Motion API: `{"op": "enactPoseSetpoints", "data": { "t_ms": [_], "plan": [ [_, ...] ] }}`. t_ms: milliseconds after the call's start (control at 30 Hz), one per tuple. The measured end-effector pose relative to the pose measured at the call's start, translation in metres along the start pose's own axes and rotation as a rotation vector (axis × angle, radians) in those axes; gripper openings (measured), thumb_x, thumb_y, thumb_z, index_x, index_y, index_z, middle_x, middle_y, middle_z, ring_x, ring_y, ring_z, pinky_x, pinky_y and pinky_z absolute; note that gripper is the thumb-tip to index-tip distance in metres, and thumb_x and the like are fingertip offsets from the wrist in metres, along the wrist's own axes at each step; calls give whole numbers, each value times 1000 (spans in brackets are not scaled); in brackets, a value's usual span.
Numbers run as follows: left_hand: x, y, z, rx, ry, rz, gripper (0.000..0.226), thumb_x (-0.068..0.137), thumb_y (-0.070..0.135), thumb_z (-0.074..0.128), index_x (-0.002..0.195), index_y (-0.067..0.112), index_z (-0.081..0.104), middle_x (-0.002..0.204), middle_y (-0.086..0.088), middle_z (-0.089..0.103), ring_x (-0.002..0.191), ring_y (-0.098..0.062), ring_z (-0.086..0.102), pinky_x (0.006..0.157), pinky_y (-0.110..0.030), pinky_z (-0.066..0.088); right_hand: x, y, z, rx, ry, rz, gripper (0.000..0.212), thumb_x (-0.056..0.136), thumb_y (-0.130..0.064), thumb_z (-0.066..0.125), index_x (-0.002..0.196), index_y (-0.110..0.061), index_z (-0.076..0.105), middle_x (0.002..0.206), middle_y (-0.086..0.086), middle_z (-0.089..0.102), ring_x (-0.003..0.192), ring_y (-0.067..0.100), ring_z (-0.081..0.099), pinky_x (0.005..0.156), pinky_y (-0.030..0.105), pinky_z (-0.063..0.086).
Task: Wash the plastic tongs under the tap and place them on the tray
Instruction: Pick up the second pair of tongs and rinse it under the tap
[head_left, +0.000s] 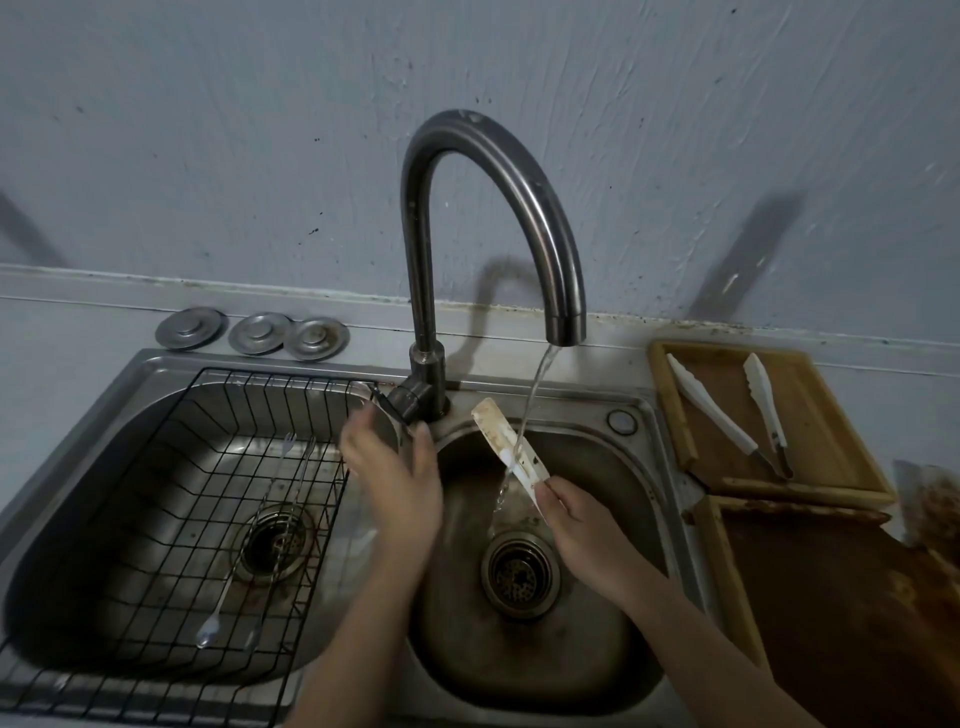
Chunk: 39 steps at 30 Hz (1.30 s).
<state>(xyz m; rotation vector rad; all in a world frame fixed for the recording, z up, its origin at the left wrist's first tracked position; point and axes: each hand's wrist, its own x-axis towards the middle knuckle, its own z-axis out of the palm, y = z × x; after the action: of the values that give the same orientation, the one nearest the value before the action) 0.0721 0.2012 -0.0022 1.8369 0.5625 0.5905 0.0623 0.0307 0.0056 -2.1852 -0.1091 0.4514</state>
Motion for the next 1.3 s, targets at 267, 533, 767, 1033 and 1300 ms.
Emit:
{"op": "enactPoseSetpoints", "data": {
  "t_ms": [267,533,767,1033,1300],
  "plan": [
    [-54,-1,22,-601,-640,-719,20,86,5,60,105,0,65,108,-27,67,100,-34,65,98,-49,49,16,-8,7,-116,70,88,50,100,-40,19,98,-13,61,87,3,64,76,15,59,67,30,42],
    [-36,5,37,-624,-556,-719,32,94,25,51,90,-1,68,78,-15,71,69,-22,68,69,-33,57,39,-11,1,-177,78,149,55,101,-36,20,96,-6,65,80,6,60,69,16,56,56,25,37],
    [-37,6,39,-516,-668,-585,27,79,-7,65,105,-6,60,91,-21,69,83,-32,68,78,-45,56,38,-9,-8,62,-4,219,46,101,-37,21,90,-20,62,66,0,60,57,11,55,52,22,42],
    [-27,0,27,-667,-634,-628,29,96,16,46,88,-3,67,70,-12,72,61,-17,70,57,-26,57,33,-21,-3,309,-96,299,39,101,-31,30,84,-16,62,65,1,57,56,11,50,53,23,38],
    [-29,3,21,-547,-761,-460,44,69,-20,65,101,10,66,82,-4,73,80,-16,70,68,-28,56,39,-22,2,336,48,289,34,97,-21,32,94,-7,64,79,14,64,66,22,56,53,27,40]
  ]
}}
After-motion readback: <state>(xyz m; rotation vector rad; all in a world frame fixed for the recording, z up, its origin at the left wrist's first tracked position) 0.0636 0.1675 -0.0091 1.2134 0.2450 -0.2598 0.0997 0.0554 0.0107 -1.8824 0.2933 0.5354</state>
